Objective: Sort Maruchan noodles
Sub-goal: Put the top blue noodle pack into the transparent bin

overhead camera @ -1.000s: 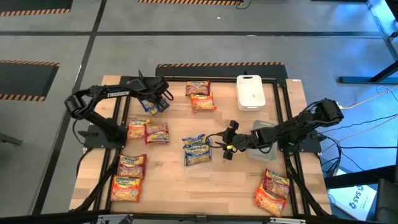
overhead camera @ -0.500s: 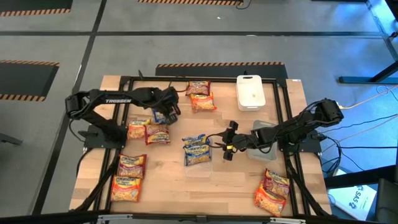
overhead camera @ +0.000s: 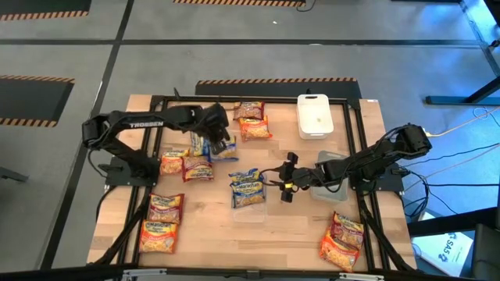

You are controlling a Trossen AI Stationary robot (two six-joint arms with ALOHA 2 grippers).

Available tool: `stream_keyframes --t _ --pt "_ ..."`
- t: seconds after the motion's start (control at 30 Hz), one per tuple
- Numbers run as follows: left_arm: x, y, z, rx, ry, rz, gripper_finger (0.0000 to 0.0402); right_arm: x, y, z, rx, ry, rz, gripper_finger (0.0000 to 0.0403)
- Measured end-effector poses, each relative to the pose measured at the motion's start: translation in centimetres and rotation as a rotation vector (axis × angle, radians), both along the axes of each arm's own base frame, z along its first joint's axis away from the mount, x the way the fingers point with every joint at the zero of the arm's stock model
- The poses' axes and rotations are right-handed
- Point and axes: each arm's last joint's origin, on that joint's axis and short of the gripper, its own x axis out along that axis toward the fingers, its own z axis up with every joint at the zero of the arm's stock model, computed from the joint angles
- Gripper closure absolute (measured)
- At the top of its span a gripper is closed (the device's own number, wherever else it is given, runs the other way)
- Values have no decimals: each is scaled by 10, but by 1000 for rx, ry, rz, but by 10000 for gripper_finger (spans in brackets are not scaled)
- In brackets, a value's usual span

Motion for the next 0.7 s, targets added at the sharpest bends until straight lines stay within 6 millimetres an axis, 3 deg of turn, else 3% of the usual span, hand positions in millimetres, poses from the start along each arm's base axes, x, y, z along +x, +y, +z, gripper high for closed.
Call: stream_keyframes --t 0.17,0.37,0.7 --pt "-6 25 5 -21 -60 27 272 0 0 1 -5 -6 4 210" --pt "-14 58 -8 -100 -95 73 238 1 0 1 9 -11 -5 210" --pt "-9 85 -58 -231 18 41 223 1 0 2 15 -28 -7 210"
